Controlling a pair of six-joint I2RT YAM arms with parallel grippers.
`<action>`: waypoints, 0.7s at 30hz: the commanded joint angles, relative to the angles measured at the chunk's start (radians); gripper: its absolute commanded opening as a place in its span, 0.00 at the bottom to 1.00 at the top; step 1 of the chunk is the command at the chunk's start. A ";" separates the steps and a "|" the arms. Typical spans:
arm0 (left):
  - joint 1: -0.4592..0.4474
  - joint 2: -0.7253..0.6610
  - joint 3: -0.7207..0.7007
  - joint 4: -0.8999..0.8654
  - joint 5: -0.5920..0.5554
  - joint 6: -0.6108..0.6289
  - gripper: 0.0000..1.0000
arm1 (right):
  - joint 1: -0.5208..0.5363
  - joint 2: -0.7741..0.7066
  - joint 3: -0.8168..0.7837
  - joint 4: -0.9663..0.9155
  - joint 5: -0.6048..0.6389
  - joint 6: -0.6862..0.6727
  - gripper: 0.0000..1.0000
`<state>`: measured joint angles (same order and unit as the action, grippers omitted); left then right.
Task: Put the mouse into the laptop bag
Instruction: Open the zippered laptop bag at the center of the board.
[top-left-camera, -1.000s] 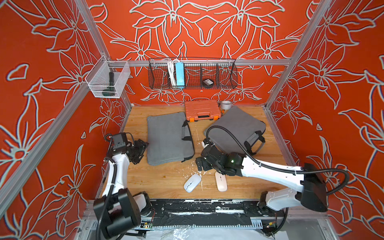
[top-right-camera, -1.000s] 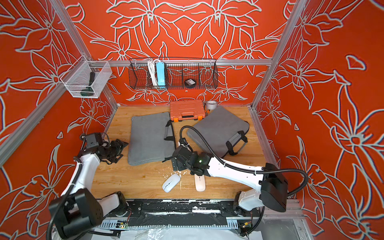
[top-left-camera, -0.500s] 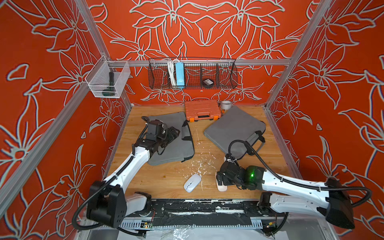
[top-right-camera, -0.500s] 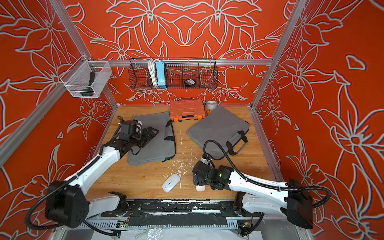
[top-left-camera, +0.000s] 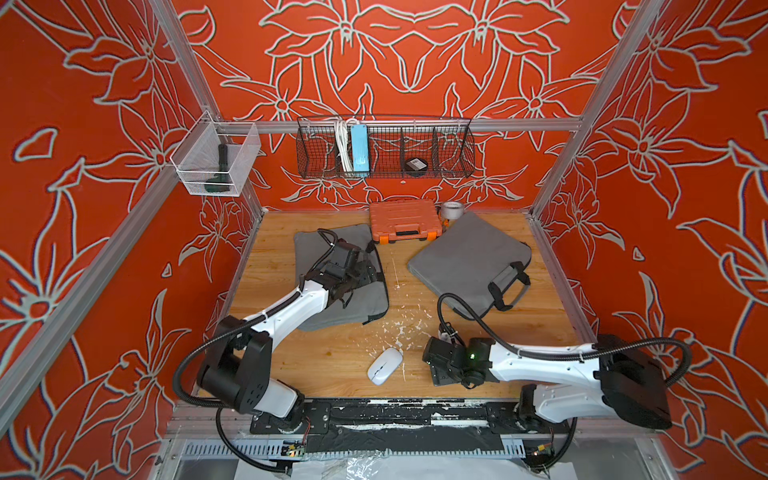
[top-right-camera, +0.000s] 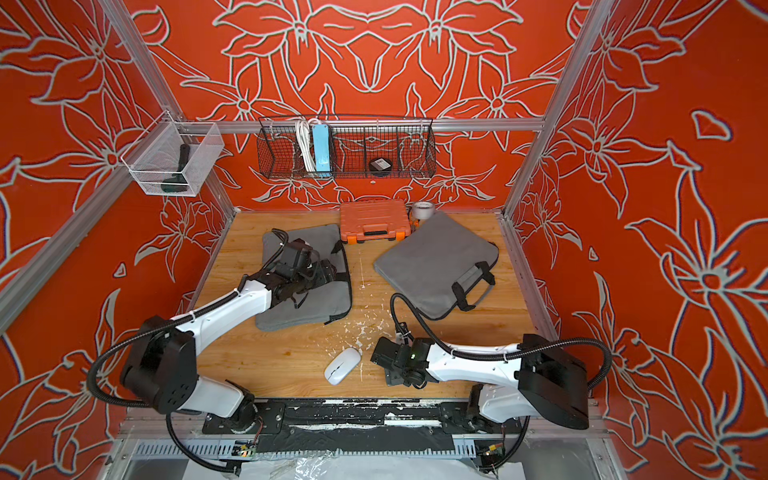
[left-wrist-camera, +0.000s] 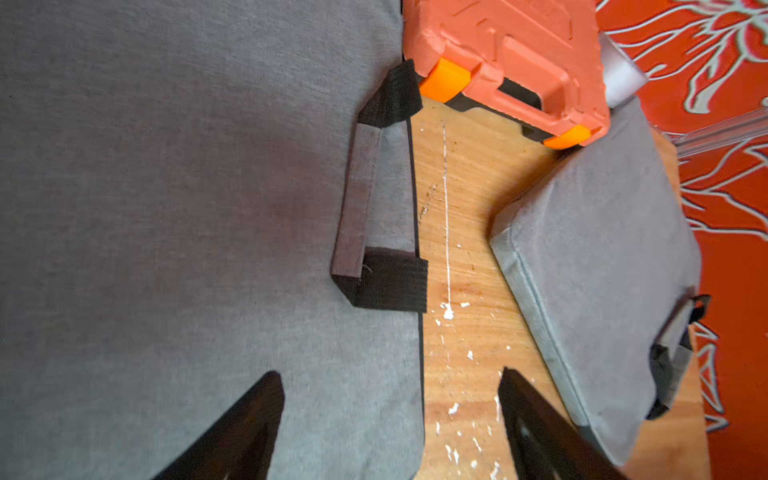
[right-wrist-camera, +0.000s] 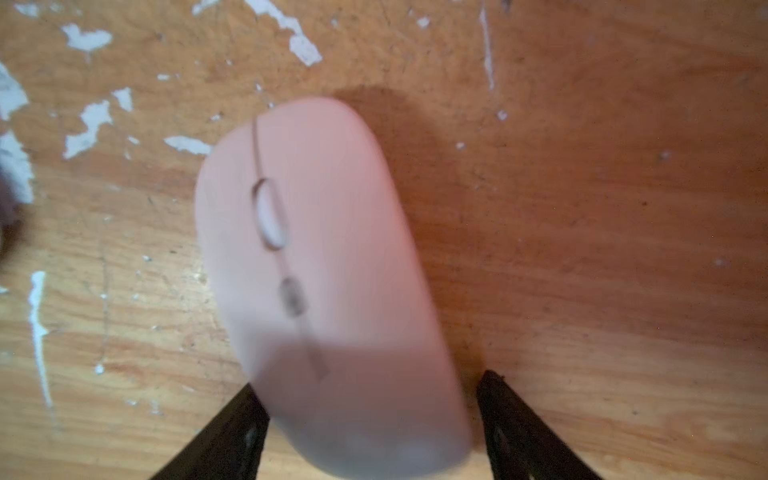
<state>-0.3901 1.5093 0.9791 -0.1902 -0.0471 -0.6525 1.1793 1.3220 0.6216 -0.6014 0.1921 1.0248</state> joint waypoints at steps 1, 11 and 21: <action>-0.006 0.048 0.033 0.020 -0.082 0.057 0.83 | 0.010 -0.001 -0.003 -0.027 0.037 0.031 0.73; 0.015 0.215 0.134 -0.006 -0.106 0.088 0.82 | 0.016 0.059 -0.014 0.042 0.029 0.007 0.67; 0.057 0.459 0.290 -0.100 -0.056 0.114 0.68 | 0.016 0.097 0.008 0.087 0.034 0.007 0.46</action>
<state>-0.3408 1.9053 1.2522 -0.2028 -0.0917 -0.5537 1.1912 1.3808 0.6411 -0.5251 0.2508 1.0294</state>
